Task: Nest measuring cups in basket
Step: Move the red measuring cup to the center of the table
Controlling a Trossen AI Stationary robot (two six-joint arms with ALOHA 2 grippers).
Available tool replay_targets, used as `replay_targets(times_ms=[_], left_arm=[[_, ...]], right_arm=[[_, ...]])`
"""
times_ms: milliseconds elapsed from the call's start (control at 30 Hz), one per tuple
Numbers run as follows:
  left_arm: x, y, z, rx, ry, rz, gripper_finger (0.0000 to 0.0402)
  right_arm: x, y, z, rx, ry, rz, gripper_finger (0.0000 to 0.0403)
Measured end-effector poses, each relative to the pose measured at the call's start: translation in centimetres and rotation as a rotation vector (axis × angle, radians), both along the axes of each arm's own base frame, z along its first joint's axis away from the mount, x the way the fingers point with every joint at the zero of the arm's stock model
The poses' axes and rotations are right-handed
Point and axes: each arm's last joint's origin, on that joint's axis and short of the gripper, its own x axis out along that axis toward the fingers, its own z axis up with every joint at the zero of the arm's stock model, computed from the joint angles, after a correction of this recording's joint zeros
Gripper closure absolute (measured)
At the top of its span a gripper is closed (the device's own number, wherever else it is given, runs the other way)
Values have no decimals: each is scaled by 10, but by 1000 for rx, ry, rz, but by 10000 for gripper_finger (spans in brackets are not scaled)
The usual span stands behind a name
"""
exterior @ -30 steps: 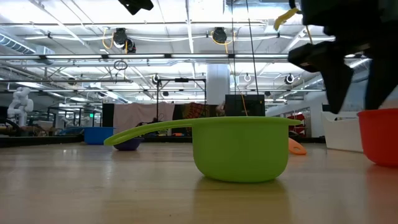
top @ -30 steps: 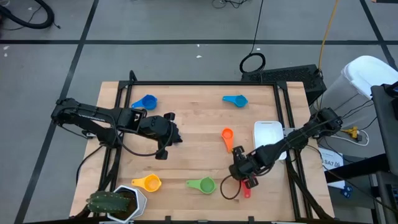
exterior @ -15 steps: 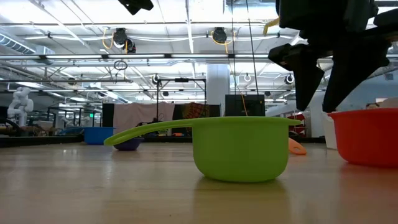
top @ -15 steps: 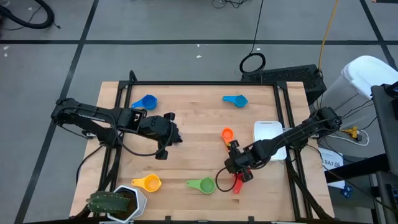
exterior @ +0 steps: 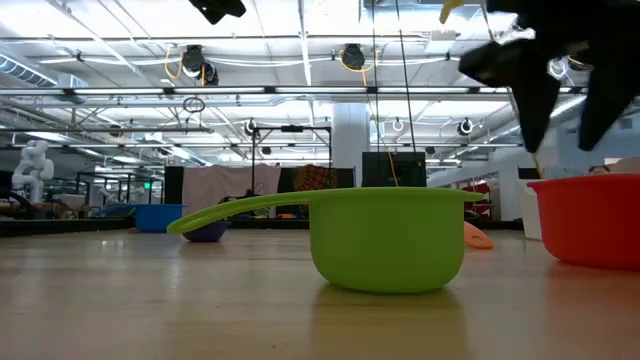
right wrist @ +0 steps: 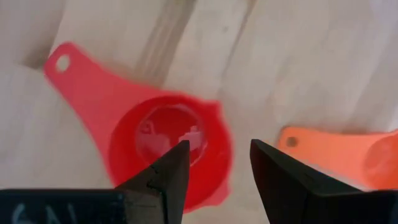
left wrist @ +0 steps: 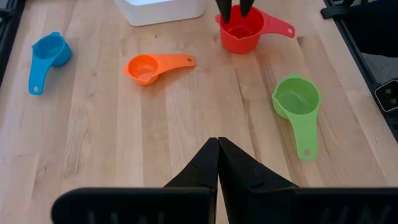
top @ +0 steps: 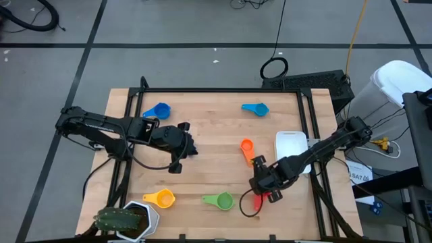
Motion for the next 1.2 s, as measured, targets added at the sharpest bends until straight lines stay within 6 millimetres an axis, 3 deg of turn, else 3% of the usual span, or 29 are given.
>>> replay_targets(times_ms=[333, 500, 567, 700, 933, 1200], left_arm=[[0, 0, 0, -3, -1, 3, 392], [0, 0, 0, -1, -1, 1, 392], [0, 0, 0, 1, -2, -1, 392], [0, 0, 0, 2, -3, -2, 392], [0, 0, 0, 3, -3, -3, 392], [0, 0, 0, 18, -7, -18, 392]], right_arm=[[-6, -9, -32, 6, 4, -62, 243], [-4, -13, -38, 18, -23, -70, 258], [-3, -14, -37, 18, -32, -58, 288], [-2, -16, -37, 11, -32, -32, 384], [0, -16, -36, 5, -53, -19, 400], [30, -22, -6, -31, -261, 30, 402]])
